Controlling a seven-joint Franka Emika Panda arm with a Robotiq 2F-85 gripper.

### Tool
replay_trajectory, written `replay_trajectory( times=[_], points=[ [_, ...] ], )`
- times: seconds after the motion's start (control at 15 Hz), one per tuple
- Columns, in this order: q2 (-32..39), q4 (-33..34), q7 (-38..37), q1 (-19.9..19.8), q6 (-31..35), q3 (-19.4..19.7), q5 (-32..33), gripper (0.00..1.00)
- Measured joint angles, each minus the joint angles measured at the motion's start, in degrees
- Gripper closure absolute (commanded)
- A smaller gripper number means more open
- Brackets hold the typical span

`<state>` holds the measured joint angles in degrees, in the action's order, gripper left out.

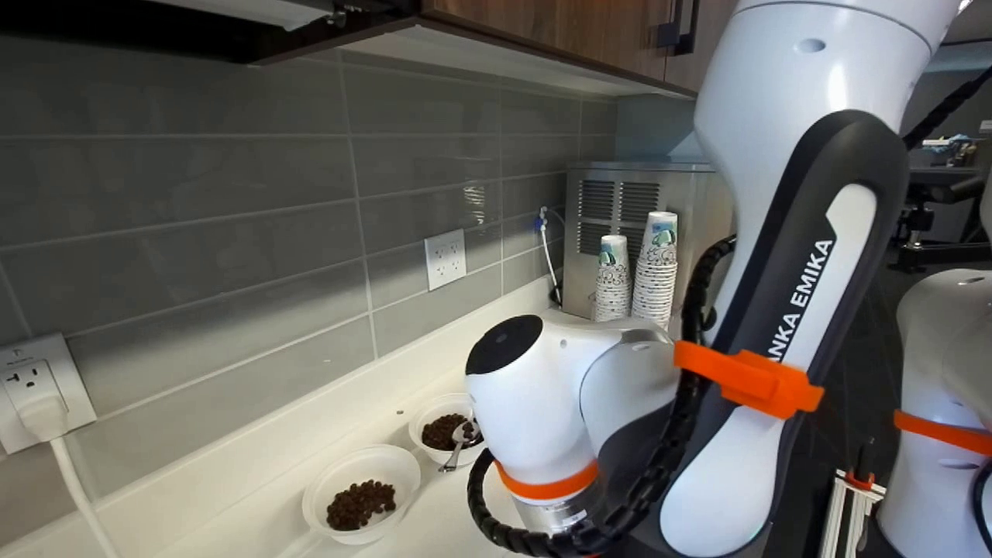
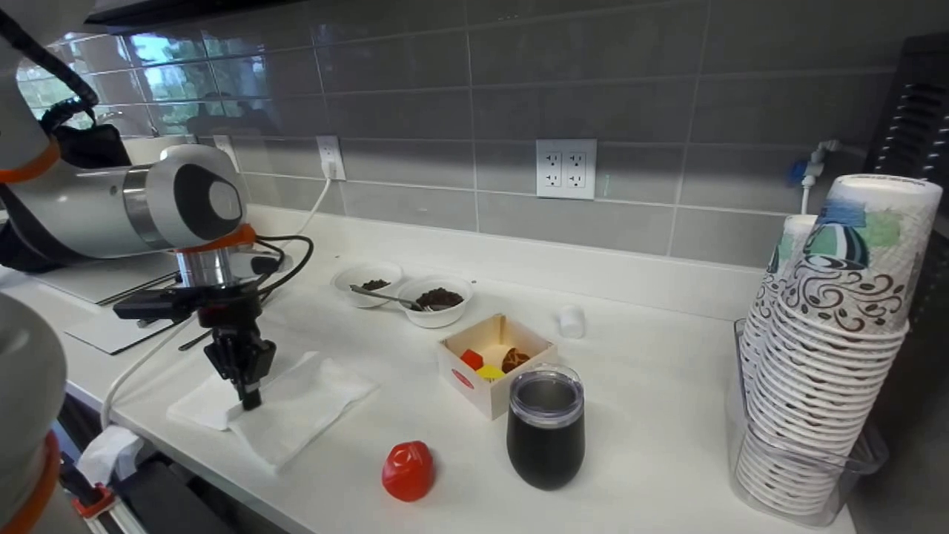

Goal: Wipe a portion of the counter using the paper towel

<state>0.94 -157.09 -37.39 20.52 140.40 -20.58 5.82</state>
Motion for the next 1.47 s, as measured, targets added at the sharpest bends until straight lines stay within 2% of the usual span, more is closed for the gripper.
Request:
replay_trajectory(
  times=[0.2, 0.4, 0.73, 1.13, 1.33, 1.47],
  points=[
    [-0.59, -0.04, -9.29, -1.4, -1.5, 2.43, 12.46, 0.99],
    [0.52, -0.13, -15.47, -2.46, -0.4, 3.71, 19.02, 0.99],
    [3.53, -0.43, -19.06, -2.46, 10.57, 4.32, 19.48, 0.99],
    [6.99, -0.62, -20.13, -2.56, 29.67, 3.96, 17.36, 0.99],
    [8.91, -0.73, -19.8, -3.77, 35.75, 2.09, 15.35, 0.99],
    [9.52, -0.77, -19.7, -5.63, 37.18, 0.2, 14.56, 0.99]
  ],
)
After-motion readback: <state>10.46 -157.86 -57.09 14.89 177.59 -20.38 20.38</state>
